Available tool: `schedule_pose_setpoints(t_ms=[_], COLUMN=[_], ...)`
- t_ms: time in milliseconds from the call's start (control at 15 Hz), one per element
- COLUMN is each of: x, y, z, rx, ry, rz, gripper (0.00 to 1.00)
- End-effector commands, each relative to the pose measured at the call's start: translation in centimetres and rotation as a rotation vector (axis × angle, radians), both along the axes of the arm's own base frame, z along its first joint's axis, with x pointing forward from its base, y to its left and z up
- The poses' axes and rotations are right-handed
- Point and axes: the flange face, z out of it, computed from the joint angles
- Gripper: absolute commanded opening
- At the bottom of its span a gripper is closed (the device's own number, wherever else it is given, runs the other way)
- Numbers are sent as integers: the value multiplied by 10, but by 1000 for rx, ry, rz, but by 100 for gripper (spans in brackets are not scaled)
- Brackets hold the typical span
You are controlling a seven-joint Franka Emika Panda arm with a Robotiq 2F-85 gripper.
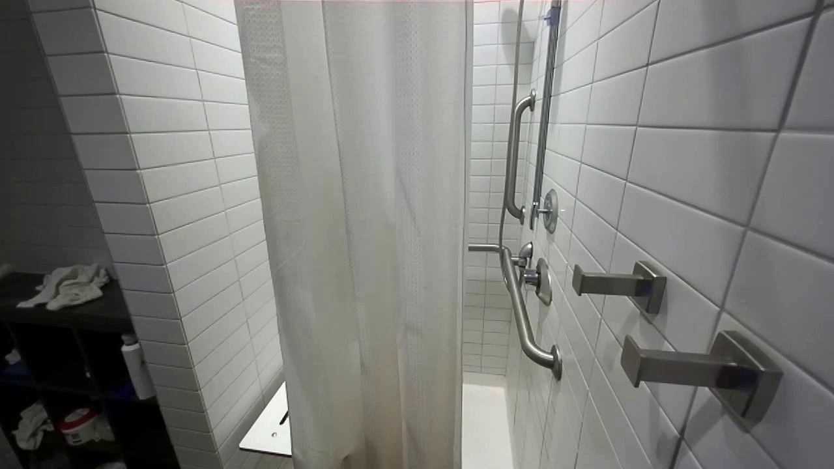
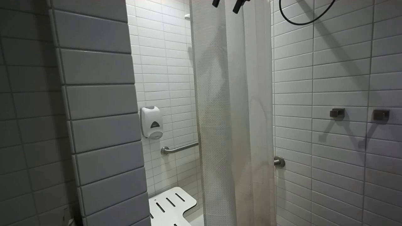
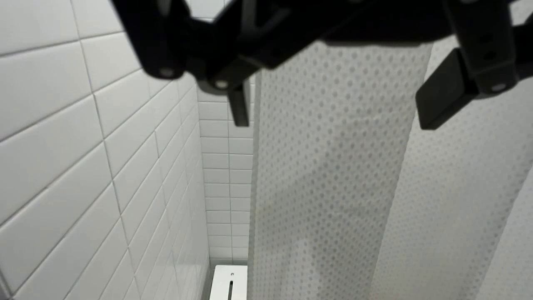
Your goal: Move the curtain railing to the left
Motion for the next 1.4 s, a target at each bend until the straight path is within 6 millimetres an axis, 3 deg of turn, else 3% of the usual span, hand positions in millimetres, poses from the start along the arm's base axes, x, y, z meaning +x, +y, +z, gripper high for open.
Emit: schedule_pose_setpoints(t_ms=[0, 67, 1333], x=[-8, -5, -8], y=[0, 0, -1], z=[21, 12, 18], rx=[-20, -3, -7], ry=[-4, -10, -10], rz=[-25, -3, -6], gripper=[100, 100, 100])
